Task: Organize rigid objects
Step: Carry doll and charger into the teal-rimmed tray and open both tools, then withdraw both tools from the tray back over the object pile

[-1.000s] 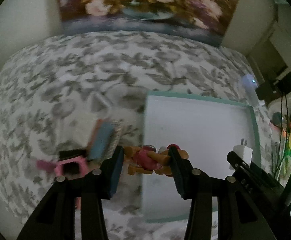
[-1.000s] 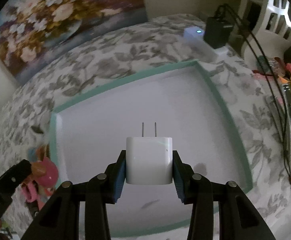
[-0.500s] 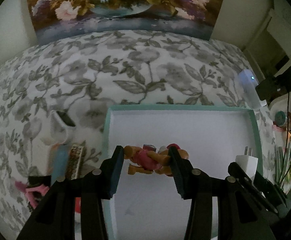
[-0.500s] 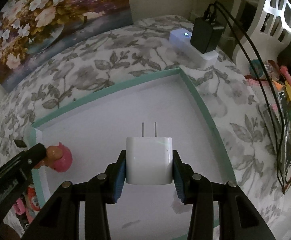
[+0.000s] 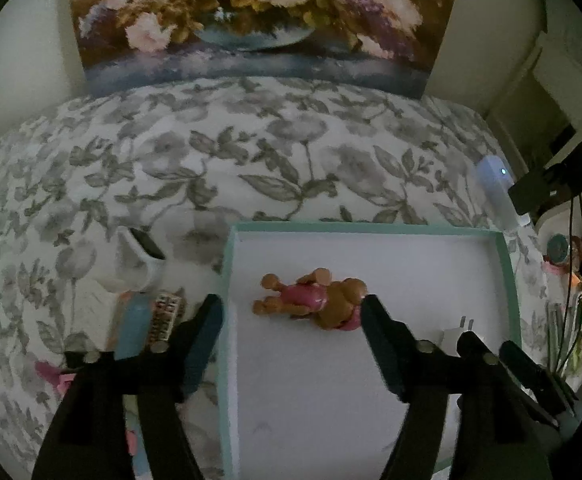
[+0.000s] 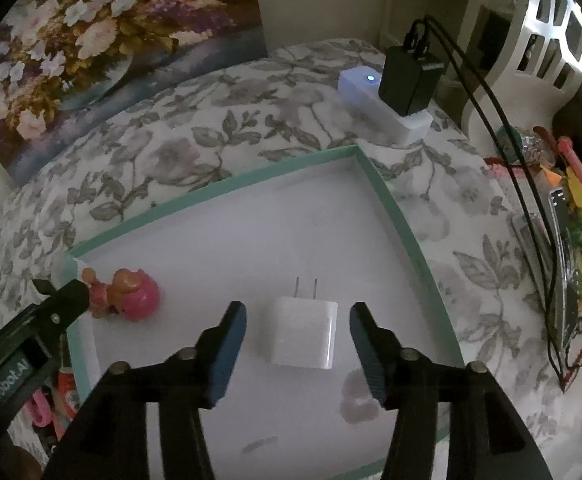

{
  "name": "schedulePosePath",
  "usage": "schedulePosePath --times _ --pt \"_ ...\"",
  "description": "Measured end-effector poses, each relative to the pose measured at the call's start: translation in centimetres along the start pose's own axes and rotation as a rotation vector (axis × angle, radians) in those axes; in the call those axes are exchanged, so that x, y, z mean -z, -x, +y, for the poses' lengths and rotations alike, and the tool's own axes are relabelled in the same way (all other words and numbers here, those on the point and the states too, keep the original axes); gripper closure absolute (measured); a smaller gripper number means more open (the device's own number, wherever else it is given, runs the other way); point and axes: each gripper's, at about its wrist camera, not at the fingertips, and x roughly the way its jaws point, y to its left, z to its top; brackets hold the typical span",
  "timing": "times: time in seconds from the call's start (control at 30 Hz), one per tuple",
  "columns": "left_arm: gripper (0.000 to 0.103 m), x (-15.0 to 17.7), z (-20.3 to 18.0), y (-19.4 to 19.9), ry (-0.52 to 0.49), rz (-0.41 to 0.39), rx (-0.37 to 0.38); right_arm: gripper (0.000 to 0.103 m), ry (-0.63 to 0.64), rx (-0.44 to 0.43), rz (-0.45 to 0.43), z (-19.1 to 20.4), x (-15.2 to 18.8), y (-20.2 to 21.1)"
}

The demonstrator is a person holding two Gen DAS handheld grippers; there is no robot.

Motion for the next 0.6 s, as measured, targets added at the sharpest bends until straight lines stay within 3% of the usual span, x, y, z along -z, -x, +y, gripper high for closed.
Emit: schedulePosePath --times 0.3,0.4,0.53,0.6 --pt "0.017 1.7 2.2 2.3 -0.008 -0.052 -0.063 0.022 0.031 0.017 -0.009 1.0 1.9 1.6" --pt "0.01 2.5 3.0 2.8 -0.011 -0.068 -0.077 0.015 0.036 0.016 -0.014 1.2 2.7 2.1" --pt "0.01 3.6 4.0 3.2 -0.007 -0.075 -0.064 0.0 0.049 0.034 -0.026 1.4 3.5 2.6" --pt "0.01 4.2 4.5 3.4 0.001 -0.078 -0.054 0.0 0.054 0.039 -0.038 1.4 3.8 2.9"
